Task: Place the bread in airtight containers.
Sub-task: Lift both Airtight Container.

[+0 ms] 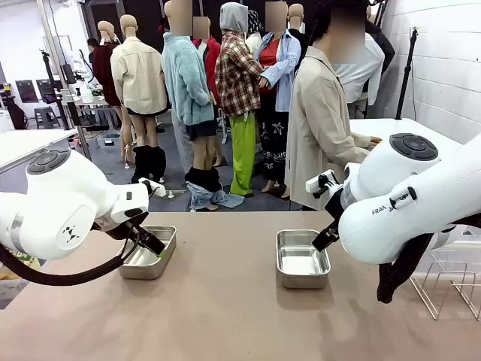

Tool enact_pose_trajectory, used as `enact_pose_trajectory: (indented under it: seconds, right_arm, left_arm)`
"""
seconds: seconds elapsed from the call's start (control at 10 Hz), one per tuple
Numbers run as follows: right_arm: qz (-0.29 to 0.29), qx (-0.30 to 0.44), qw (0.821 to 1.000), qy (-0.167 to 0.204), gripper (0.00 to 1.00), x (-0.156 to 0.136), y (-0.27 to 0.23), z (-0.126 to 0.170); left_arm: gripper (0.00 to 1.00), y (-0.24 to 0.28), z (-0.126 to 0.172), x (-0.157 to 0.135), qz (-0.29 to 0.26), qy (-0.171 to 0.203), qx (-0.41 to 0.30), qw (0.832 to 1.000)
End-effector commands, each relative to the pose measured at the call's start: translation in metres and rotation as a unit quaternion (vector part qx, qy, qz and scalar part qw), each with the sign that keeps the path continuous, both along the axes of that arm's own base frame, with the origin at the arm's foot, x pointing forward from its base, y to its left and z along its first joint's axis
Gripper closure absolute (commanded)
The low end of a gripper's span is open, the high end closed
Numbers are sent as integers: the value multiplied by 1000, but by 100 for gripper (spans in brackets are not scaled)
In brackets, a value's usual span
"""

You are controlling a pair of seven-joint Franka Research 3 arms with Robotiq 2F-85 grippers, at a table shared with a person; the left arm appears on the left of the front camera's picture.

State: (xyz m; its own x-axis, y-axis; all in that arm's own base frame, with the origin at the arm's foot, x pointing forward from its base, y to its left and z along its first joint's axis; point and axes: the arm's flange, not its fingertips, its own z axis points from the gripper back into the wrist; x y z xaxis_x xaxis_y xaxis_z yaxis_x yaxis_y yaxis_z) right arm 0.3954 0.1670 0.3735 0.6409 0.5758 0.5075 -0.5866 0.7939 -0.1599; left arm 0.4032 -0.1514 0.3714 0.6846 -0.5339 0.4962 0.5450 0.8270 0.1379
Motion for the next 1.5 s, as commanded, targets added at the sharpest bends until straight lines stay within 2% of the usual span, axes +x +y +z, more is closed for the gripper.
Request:
enact_pose_trajectory:
  seconds: [0.0,0.6,0.7,0.9,1.0,1.1,1.2,1.4]
  right_arm:
    - [0,0,1000,0,0,0,0,0]
    - [0,0,1000,0,0,0,0,0]
    - [-14,-9,999,-39,0,-4,-5,16]
    - [-49,5,994,-102,0,-7,-23,63]
    - [-84,9,986,-141,0,-7,-44,90]
    - [-138,7,977,-164,0,-5,-75,116]
    - [-211,1,960,-183,0,1,-125,143]
    - [-287,-1,944,-161,0,18,-219,167]
  left_arm:
    - [0,0,0,0,0,0,0,1000]
    - [0,0,0,0,0,0,0,1000]
    - [0,-1,0,0,-1,0,0,1000]
    - [0,6,40,10,-21,-43,7,999]
    - [0,17,62,11,-14,-53,24,998]
    - [0,35,84,14,5,-56,35,998]
    - [0,62,103,19,43,-78,28,996]
    - [0,115,124,32,81,-75,15,994]
